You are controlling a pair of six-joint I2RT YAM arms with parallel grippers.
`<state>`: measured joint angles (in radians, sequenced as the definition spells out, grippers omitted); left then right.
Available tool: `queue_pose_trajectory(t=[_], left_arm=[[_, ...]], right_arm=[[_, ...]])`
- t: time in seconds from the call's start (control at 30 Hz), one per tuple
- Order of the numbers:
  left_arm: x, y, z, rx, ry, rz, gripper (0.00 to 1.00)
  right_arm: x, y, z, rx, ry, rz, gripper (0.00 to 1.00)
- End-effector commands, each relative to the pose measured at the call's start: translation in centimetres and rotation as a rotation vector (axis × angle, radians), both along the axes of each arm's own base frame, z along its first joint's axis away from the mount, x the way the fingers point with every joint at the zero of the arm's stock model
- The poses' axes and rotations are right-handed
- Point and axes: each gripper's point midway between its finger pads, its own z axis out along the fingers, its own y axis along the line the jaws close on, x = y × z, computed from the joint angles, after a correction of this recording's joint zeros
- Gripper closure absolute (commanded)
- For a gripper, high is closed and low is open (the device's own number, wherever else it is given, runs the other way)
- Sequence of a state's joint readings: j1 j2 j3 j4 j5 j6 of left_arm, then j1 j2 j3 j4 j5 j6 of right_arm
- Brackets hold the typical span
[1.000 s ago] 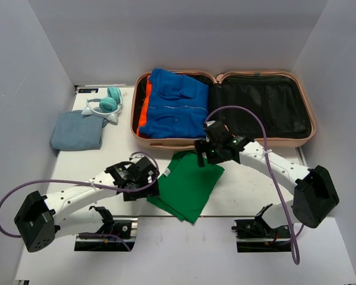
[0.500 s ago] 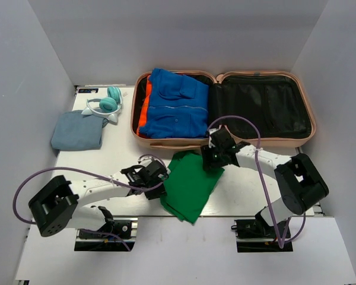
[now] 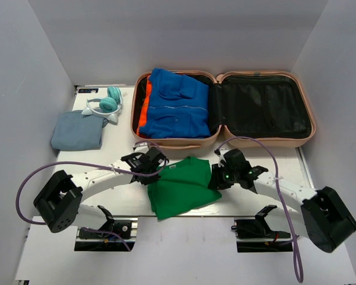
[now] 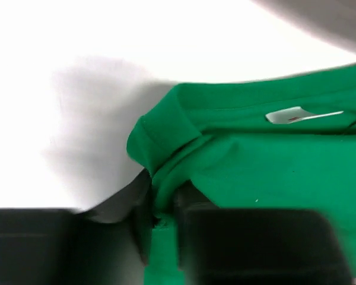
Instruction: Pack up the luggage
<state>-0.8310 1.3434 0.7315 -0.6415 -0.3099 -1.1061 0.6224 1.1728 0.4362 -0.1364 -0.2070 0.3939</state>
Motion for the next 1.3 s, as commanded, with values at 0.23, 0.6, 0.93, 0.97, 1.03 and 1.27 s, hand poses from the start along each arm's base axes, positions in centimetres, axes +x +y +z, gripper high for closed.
queue_pose_trajectory(t=[0.23,0.6,0.93,0.97,1.03,1.27], left_arm=[[3.9,1.0,3.1,0.113,-0.077,-0.224,0.0],[-2.4,-0.5,-1.1,-0.146,0.025,-0.292,0.0],[-1.3,-3.2,-2.4,-0.201,0.05,-0.315,0.1],[-1.5,-3.2,-2.6,-0.195,0.057,-0.315,0.17],[-1.8,-2.9,-3.0,-0.186,0.072,-0.306,0.37],[-2.6,-2.3,-3.4,-0.181,0.081,-0.298,0.89]], right_arm=[[-0.4,-1.3,2.4,-0.072,-0.008,0.001,0.47],[1.6,-1.3,2.9,-0.114,-0.087,0.01,0.27],[2.0,1.3,0.8,-0.083,0.009,0.094,0.31],[1.5,1.7,0.7,-0.054,0.032,0.096,0.33],[0.8,2.5,0.5,-0.016,0.065,0.122,0.41],[-2.4,4.7,0.4,0.063,0.157,0.304,0.93]])
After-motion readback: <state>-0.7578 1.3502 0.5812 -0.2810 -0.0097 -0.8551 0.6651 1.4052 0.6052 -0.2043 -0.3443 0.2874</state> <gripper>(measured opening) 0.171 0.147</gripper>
